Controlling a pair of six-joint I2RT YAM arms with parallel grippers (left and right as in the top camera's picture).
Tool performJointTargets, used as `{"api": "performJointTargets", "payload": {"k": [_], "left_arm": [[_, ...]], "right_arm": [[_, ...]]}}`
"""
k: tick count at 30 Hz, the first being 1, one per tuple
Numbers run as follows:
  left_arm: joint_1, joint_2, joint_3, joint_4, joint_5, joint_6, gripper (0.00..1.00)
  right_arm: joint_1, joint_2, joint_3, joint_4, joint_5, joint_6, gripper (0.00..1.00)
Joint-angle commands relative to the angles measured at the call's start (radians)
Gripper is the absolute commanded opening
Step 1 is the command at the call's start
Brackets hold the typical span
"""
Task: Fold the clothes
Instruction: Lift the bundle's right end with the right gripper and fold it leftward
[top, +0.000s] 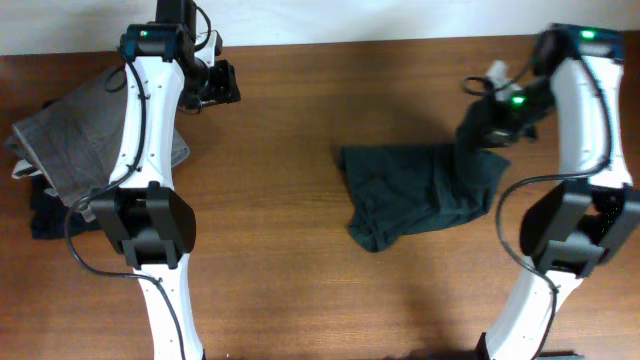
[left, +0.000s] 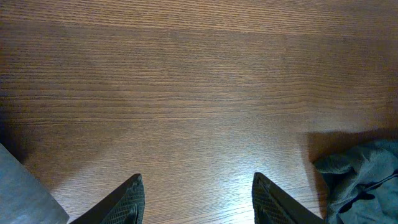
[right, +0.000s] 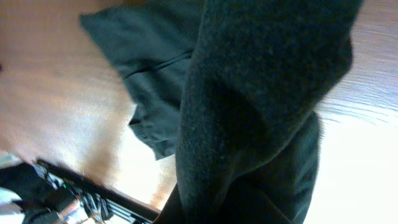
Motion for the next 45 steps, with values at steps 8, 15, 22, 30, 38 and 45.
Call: {"api": "performJointTargets", "payload": {"k": [8,15,22,30,38,45], "left_arm": [[0.002,-0.012,0.014,0.003,0.0,0.01,0.56],[0.002,-0.012,0.014,0.007,0.0,0.01,0.56],[0.002,-0.012,0.014,0.006,0.0,0.01,0.56],[0.002,-0.012,0.014,0.014,0.0,0.01,0.56],[0.002,-0.012,0.014,0.015,0.0,0.01,0.56],[0.001,-0.012,0.014,0.026,0.028,0.01,0.54]], "right_arm": [[0.211,-0.013,-0.008,0.012,0.052,0.022,0.04],[0.323,-0.013,-0.05,0.07,0.053,0.029,0.04],[0.403,-0.013,-0.142,0.145,0.063,0.029,0.06],[0.475,-0.013,-0.256,0.219,0.052,0.056,0.07],[0.538,-0.013,-0.295,0.307,0.047,0.108,0.54],[0.507,-0.016,-0.241,0.275,0.0,0.105,0.76]]}}
